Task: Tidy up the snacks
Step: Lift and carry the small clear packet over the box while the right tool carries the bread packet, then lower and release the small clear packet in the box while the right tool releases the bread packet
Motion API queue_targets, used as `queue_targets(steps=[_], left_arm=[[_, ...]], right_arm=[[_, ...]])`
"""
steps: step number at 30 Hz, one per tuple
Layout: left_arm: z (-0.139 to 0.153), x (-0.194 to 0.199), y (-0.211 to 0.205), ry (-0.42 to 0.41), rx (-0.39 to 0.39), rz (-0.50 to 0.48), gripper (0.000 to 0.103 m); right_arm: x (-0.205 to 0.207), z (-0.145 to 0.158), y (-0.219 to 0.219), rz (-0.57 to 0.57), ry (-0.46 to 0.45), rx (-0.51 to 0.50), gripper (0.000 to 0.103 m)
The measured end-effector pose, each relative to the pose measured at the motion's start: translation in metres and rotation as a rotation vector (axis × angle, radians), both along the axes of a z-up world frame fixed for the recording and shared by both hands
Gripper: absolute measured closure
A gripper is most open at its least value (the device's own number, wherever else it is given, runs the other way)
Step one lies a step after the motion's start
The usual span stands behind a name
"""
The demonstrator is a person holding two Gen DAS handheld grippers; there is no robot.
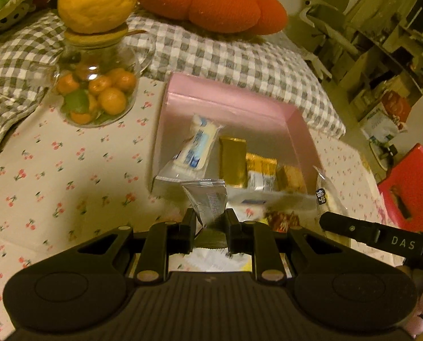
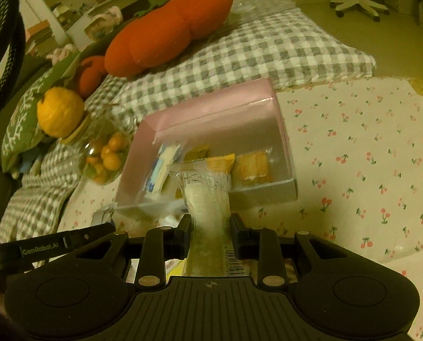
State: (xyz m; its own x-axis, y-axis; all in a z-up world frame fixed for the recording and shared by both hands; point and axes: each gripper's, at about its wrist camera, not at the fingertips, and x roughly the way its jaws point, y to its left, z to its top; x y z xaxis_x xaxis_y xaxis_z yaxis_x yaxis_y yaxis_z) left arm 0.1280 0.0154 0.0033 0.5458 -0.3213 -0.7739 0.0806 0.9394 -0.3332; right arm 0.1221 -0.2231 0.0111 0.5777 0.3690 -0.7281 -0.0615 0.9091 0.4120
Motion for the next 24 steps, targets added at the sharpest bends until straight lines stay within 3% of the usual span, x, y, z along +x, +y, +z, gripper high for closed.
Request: queue_targets(steps=[18,24], left_arm=[[-0.016,0.046,-0.029,-0.068,-0.025,0.04,0.084],[-0.028,0.055,-0.038,-0.089,0.003,0.022,0.084]], right_arm=[[0.049,-0.009,-0.01,-0.059,-0.089,0.014,0.076],[0.061,-0.018,-0.015,-0.064,-0.109,0.007,0.076]])
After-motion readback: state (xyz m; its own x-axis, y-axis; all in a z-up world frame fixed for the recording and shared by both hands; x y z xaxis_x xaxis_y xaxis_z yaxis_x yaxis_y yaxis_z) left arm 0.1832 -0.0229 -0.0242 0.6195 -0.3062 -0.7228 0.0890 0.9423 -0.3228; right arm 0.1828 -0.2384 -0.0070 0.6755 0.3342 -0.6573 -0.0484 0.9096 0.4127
